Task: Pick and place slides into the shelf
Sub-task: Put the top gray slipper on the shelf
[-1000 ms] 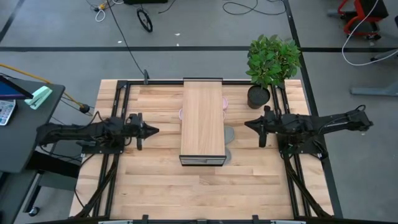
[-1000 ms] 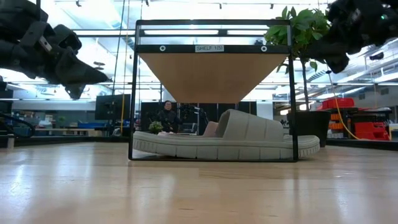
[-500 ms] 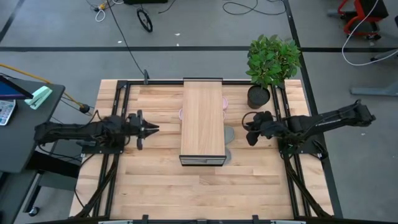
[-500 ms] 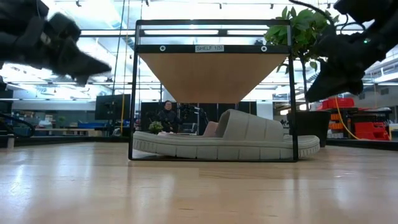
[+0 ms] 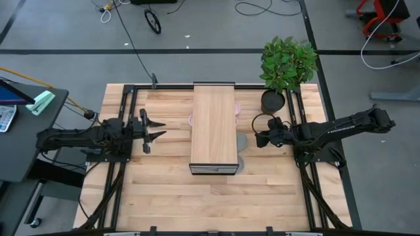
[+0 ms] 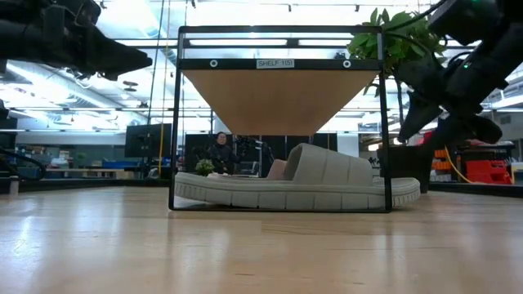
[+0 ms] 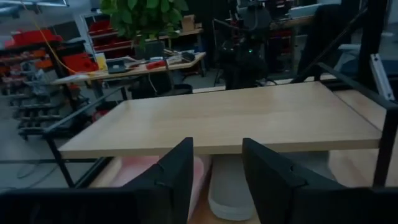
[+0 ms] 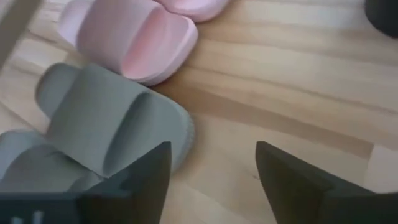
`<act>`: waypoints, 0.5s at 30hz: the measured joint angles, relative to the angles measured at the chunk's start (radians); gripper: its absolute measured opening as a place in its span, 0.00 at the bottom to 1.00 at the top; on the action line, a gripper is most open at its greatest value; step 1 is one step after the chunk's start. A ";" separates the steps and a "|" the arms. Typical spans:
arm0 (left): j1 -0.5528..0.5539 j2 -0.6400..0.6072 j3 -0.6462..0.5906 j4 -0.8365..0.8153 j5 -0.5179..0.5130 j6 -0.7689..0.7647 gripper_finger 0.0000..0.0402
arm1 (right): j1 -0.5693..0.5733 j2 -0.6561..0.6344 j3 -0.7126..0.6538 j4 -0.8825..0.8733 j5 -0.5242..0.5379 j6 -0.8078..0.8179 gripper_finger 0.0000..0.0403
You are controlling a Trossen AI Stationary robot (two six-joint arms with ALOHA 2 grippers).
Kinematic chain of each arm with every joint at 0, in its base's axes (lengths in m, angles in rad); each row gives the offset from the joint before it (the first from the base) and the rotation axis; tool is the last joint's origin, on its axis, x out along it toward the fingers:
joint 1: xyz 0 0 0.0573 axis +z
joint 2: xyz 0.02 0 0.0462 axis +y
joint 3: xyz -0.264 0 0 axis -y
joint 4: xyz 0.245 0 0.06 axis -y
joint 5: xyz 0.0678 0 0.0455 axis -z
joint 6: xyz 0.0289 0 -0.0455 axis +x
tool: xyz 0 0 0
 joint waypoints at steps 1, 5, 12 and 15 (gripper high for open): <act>0.000 0.000 0.000 0.000 0.000 0.012 0.37 | -0.004 0.010 0.000 0.002 -0.010 -0.001 0.62; 0.000 0.000 0.001 0.000 0.000 -0.015 0.39 | -0.020 0.051 0.000 0.041 -0.066 -0.017 0.66; 0.000 0.000 0.001 0.000 0.001 -0.136 0.38 | -0.073 0.116 0.000 0.089 -0.107 -0.021 0.65; 0.000 0.000 0.001 0.000 0.001 -0.140 0.37 | -0.098 0.144 0.000 0.109 -0.156 -0.057 0.65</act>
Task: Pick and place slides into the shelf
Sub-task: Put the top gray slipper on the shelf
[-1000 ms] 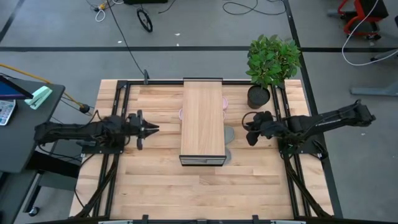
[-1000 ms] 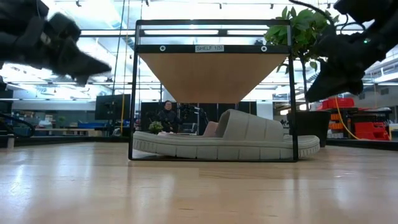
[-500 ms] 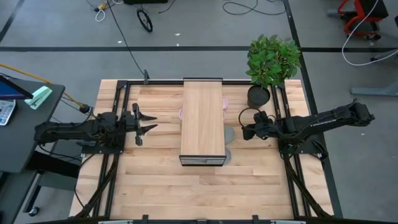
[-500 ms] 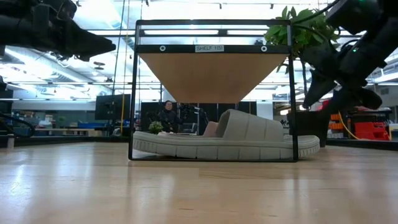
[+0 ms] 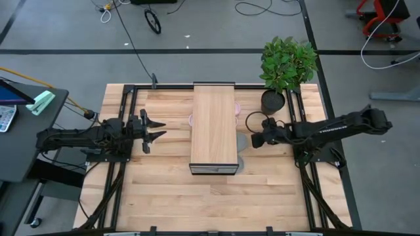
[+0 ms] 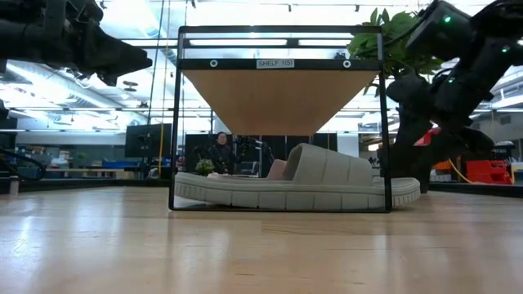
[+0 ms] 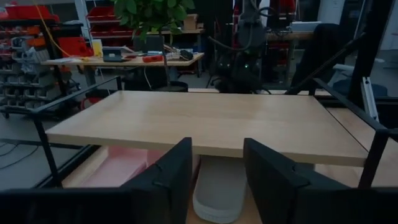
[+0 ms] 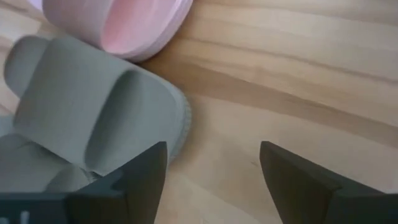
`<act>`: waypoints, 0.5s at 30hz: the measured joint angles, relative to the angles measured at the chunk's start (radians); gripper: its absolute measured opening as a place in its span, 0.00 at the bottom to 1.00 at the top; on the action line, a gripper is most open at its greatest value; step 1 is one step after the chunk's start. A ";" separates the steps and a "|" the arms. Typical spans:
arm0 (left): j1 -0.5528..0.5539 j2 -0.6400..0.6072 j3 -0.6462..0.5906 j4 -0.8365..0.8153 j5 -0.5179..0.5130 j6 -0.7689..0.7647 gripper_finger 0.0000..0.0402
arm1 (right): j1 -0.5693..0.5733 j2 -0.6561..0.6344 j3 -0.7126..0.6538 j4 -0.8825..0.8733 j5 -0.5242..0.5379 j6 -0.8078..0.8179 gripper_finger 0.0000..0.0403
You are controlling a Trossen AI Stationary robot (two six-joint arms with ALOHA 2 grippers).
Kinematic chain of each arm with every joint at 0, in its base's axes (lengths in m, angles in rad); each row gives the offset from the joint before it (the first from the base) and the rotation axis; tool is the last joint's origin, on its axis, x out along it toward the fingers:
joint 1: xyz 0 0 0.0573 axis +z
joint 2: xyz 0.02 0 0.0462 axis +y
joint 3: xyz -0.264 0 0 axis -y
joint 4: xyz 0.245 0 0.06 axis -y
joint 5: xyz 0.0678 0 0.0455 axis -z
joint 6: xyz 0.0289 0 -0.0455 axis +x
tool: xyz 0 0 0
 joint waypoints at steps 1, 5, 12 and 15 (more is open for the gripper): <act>0.000 0.000 0.000 0.000 0.000 0.000 0.37 | -0.005 0.009 0.000 0.012 -0.002 -0.003 0.65; 0.000 0.000 0.000 0.000 0.000 0.000 0.36 | -0.022 0.044 0.000 0.081 -0.023 -0.015 0.65; 0.000 0.000 0.001 -0.002 0.000 0.000 0.38 | -0.055 0.116 0.000 0.103 -0.051 -0.013 0.65; 0.000 0.000 0.001 -0.011 0.000 -0.005 0.38 | -0.068 0.133 -0.001 0.134 -0.069 -0.016 0.65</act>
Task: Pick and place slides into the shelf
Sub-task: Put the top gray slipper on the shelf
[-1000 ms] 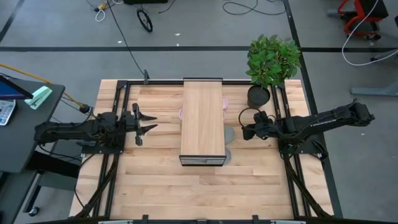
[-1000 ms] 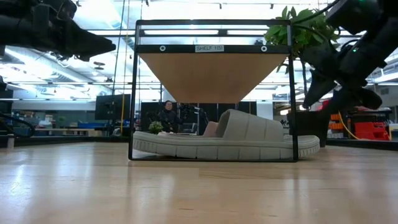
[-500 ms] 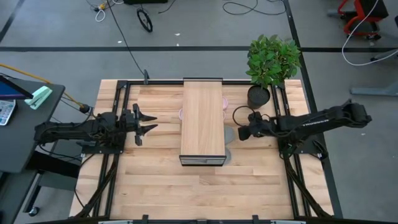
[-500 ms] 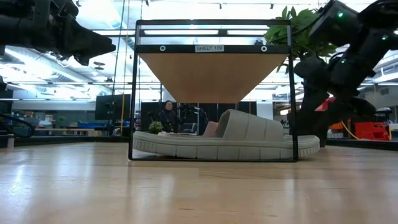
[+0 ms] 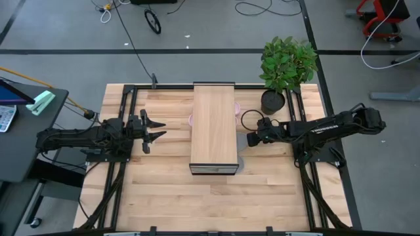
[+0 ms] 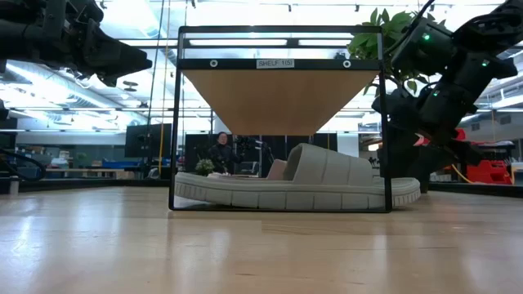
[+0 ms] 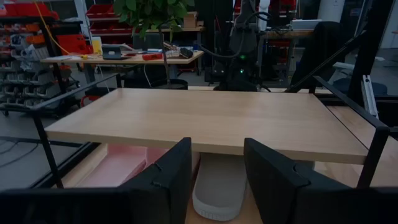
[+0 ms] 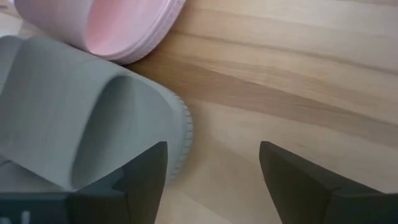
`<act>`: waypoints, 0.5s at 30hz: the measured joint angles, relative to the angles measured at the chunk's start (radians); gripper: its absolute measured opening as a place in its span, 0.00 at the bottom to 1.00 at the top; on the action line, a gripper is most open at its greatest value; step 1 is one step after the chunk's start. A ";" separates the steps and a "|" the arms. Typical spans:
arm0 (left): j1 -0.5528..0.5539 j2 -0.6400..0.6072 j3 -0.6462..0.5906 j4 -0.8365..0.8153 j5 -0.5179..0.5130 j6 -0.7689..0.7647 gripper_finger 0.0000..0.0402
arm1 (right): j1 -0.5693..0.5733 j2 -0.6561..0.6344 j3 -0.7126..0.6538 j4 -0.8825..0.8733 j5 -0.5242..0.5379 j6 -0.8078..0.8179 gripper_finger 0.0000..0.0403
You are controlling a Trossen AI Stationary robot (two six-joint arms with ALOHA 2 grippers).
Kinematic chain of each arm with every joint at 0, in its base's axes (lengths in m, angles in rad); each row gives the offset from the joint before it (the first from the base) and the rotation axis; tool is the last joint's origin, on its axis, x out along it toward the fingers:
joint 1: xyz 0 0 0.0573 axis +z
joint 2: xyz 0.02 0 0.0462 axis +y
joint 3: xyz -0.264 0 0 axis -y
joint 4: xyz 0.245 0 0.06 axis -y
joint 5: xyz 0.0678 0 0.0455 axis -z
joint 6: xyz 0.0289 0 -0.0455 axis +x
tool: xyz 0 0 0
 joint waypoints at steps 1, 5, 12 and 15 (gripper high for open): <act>0.000 0.000 0.000 -0.002 0.000 -0.005 0.38 | -0.005 0.002 0.000 0.007 -0.009 -0.003 0.65; 0.000 0.000 0.000 -0.020 0.000 -0.022 0.37 | -0.019 0.000 -0.023 0.037 -0.031 0.000 0.65; 0.000 0.000 0.000 -0.020 0.000 -0.022 0.36 | -0.035 -0.002 -0.202 0.395 -0.088 0.090 0.64; -0.001 0.000 0.000 -0.021 0.000 -0.023 0.37 | -0.035 -0.002 -0.262 0.528 -0.099 0.117 0.63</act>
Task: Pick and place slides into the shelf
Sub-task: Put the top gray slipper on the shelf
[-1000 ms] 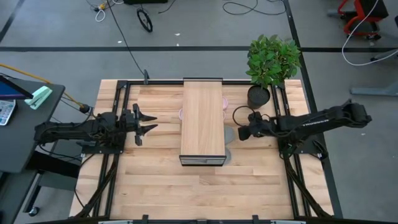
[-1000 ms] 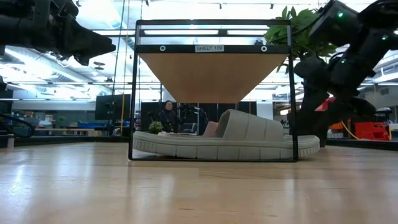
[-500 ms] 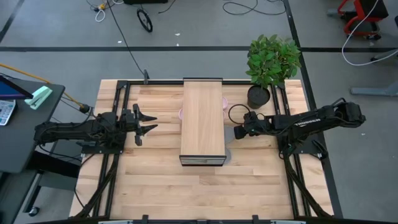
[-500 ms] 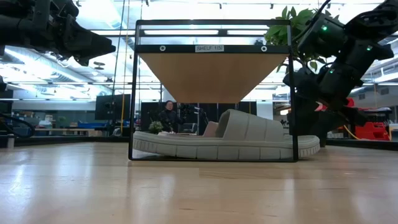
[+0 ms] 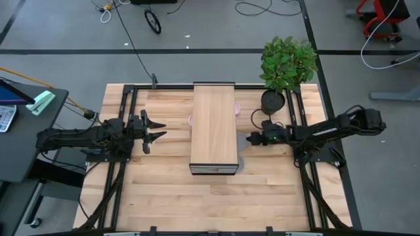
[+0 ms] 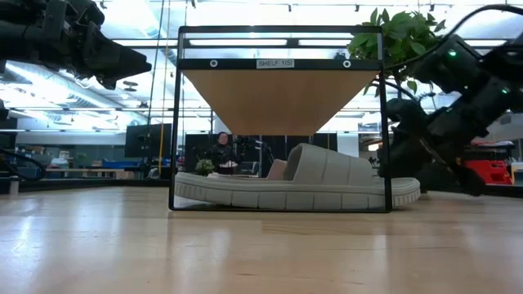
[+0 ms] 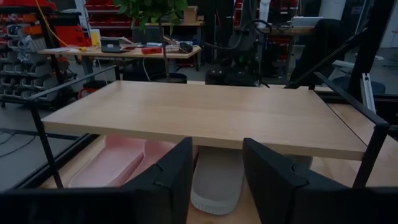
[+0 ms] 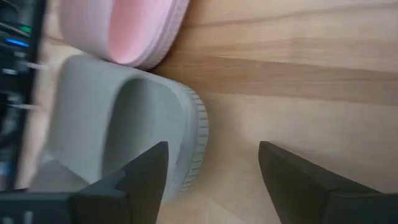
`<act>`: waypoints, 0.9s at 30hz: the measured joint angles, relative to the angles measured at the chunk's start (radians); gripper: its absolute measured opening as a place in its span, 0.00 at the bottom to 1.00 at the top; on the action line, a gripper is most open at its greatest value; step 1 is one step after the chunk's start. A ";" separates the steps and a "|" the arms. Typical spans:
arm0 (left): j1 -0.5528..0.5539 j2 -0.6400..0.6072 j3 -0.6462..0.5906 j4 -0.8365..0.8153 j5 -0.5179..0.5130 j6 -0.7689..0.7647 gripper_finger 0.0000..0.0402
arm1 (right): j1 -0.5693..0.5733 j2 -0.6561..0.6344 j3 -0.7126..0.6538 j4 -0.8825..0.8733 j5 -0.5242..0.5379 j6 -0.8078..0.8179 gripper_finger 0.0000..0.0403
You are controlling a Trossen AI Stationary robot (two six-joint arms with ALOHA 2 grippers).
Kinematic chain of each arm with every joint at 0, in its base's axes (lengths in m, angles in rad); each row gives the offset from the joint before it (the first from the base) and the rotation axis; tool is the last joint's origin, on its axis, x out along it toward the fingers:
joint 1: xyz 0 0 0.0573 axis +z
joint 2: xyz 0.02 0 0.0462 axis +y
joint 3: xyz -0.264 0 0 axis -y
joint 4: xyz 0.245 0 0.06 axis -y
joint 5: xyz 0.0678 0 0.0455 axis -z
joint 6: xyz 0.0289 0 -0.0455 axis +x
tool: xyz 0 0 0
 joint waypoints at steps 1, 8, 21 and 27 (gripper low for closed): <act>0.000 0.000 0.000 0.000 0.000 0.000 0.37 | 0.000 0.000 -0.019 0.043 -0.005 0.008 0.63; 0.000 0.000 0.000 0.000 0.000 0.001 0.38 | 0.000 -0.003 -0.086 0.188 -0.003 0.042 0.61; 0.000 0.000 0.000 0.000 0.000 0.002 0.36 | 0.000 -0.001 -0.080 0.185 -0.004 0.048 0.61; 0.000 0.000 0.000 0.000 0.000 0.003 0.38 | 0.000 0.000 -0.077 0.185 -0.004 0.066 0.61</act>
